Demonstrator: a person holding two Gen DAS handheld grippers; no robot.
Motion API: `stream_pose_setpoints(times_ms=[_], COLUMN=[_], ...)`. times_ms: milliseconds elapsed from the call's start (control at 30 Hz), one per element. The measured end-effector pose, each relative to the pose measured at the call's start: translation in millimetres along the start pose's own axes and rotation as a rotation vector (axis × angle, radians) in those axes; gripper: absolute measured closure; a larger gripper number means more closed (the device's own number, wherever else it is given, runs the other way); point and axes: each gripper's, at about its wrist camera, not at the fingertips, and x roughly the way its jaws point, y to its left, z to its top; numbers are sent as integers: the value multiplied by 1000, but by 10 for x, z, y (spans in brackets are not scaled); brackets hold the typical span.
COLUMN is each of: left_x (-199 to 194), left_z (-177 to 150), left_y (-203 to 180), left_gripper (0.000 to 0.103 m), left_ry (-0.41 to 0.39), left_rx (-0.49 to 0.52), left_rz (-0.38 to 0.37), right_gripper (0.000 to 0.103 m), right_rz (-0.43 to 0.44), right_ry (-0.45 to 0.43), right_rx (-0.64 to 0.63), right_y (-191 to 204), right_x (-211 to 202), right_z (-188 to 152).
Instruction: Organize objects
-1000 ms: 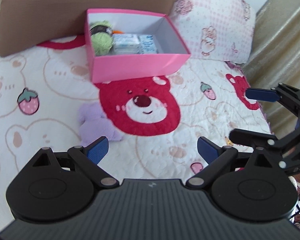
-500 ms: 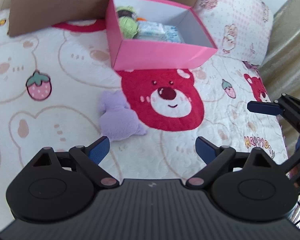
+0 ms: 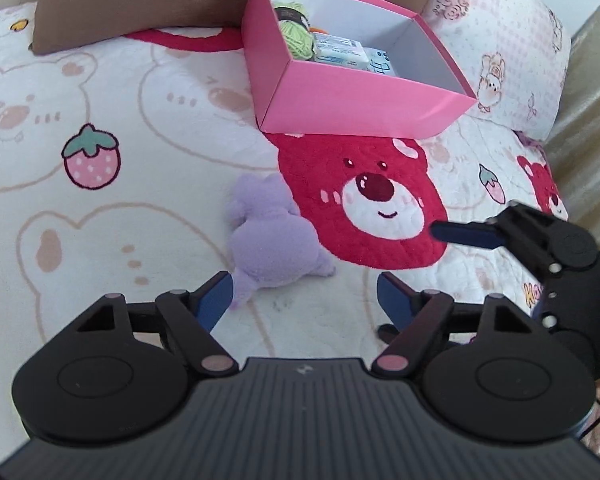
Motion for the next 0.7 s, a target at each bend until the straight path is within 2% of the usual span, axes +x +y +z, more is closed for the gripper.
stream_pose_setpoints(times_ms=[133,200,300,533,700], left_x=[86,114,158,309,400], left_z=[-20,-46,-58,-47,-55], left_y=[52,37,31,162,283], left_gripper=[29,33,37,41,41], left_ry=[-7,-29,-40,-46,-85], left_rx=[-17,9,14,-10,-34], left_rz=[-4,-19,0,24,-47], right_gripper=[19,23,29,33,34], right_rz=[8,21,51,62,76], right_ry=[4,13,28,43,65], right_rx=[20,30,54,66,103], right_y=[-46,-70,-97,-71,-14], right_x=[188,274,403,649,745], right_z=[-15,-11,-3,37,79])
